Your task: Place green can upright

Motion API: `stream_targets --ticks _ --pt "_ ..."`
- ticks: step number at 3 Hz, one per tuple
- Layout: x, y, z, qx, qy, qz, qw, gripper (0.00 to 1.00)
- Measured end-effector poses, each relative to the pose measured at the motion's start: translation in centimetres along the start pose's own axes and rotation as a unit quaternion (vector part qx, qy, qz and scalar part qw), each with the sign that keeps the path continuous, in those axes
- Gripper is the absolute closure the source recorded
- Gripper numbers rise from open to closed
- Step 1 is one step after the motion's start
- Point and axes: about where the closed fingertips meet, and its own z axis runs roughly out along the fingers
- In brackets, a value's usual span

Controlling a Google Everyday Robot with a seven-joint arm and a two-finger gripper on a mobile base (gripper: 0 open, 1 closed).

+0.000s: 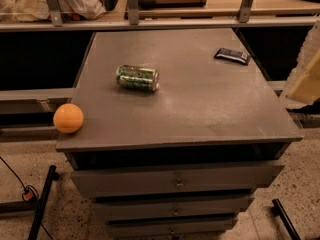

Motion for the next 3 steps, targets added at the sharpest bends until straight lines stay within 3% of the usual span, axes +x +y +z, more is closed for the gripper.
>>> stream_targets --ticks 1,2,3 --pt "0.0 0.0 0.0 0.000 0.000 0.000 1.0000 0.00" --pt "-3.0 -0.4 0.8 -0.025 -0.012 -0.026 0.9993 0.00" --pt "-7.7 -0.5 4.5 -0.073 -0.027 -0.063 0.9950 0.00"
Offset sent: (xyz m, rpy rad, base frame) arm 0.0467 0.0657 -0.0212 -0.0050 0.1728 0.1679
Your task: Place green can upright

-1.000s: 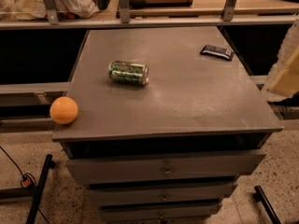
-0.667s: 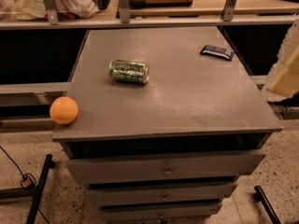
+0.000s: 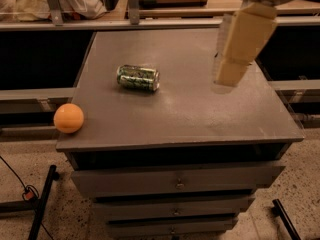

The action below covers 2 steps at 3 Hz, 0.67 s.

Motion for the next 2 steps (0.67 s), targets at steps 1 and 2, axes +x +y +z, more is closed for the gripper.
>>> stream_targets --ticks 1,2 --pt "-4.0 -1.4 4.9 -0.041 -0.009 -0.022 0.9989 0.00" --pt "-6.3 -2.6 10.1 -0.049 0.006 -0.014 0.9987 0.00"
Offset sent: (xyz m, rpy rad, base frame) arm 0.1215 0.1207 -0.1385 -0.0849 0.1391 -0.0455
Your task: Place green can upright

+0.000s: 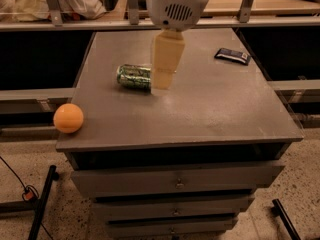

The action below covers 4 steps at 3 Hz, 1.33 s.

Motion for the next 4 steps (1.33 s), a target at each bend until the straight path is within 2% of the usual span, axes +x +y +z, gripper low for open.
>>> stream_targets --ticks 1,2,3,4 --pt "-1.4 -2.4 6.3 0.004 0.031 0.027 0.9991 0.00" --pt "-2.7 -4.6 10.9 0.004 0.078 0.047 0.9958 0.00" --pt "-3.6 -6.3 13.4 0.003 0.096 0.070 0.9929 0.00" --pt "-4.3 -7.5 14.8 -0.002 0.097 0.089 0.9913 0.00"
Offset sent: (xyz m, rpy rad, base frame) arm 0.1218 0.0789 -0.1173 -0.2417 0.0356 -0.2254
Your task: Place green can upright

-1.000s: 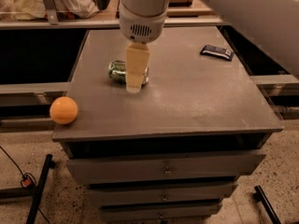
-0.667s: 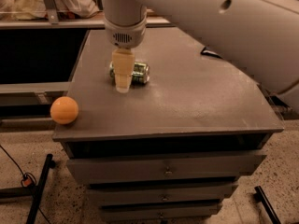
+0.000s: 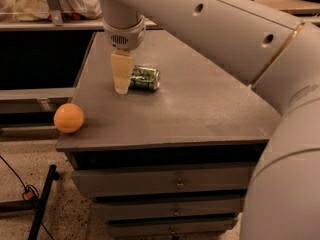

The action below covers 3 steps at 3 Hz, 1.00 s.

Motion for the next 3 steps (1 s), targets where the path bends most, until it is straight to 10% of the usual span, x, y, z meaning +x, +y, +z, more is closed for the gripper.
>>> stream_targets --ticks 3 --pt "0.0 0.7 2.3 -0.012 -0.033 0.042 0.9985 0.00"
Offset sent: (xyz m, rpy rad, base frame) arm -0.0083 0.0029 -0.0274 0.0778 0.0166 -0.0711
